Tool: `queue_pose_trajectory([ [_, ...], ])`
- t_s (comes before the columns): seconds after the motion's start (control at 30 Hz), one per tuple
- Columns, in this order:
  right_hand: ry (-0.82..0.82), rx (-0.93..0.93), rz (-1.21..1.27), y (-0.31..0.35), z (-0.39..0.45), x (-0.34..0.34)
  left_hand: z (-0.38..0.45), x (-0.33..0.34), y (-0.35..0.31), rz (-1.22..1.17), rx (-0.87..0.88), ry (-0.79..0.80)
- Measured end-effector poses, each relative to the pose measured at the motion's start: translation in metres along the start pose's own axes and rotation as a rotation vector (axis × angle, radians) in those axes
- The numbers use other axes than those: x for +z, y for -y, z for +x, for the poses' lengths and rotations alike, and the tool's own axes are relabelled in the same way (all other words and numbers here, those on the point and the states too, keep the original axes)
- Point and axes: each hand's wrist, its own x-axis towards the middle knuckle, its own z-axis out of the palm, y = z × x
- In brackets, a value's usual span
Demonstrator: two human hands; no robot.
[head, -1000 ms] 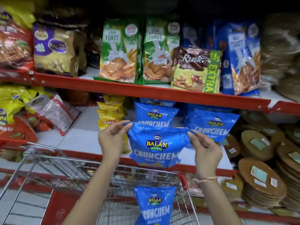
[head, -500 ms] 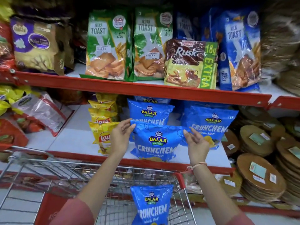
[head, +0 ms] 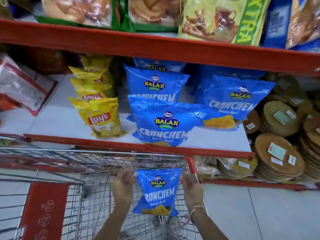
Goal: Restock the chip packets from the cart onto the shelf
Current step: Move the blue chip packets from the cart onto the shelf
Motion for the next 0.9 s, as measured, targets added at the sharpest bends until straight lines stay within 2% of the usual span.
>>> queue_pose_trajectory([
  [0.07, 0.166, 0.110, -0.111, -0.016, 0.016, 0.005, 0.013, 0.008, 0.027, 0.121, -0.147, 0.010],
  [0.13, 0.236, 0.131, -0.121, -0.022, 0.032, 0.013, 0.027, 0.019, 0.044, 0.095, -0.279, -0.017],
  [0.27, 0.249, 0.105, -0.174, -0.030, 0.052, 0.030, 0.044, 0.041, 0.062, 0.176, -0.365, 0.029],
  [0.4, 0.171, 0.122, -0.179, -0.037, 0.053, 0.037, 0.038, 0.041, 0.067, 0.123, -0.418, -0.057],
  [0.57, 0.127, 0.116, -0.200, -0.039, 0.038, 0.026, 0.011, 0.012, 0.063, 0.205, -0.351, -0.103],
  [0.73, 0.113, 0.143, 0.153, -0.029, 0.007, 0.005, -0.012, -0.017, 0.040, 0.101, -0.235, -0.131],
  [0.9, 0.041, -0.065, 0.216, 0.006, -0.028, -0.019, -0.033, -0.051, -0.011, -0.135, -0.013, -0.051],
])
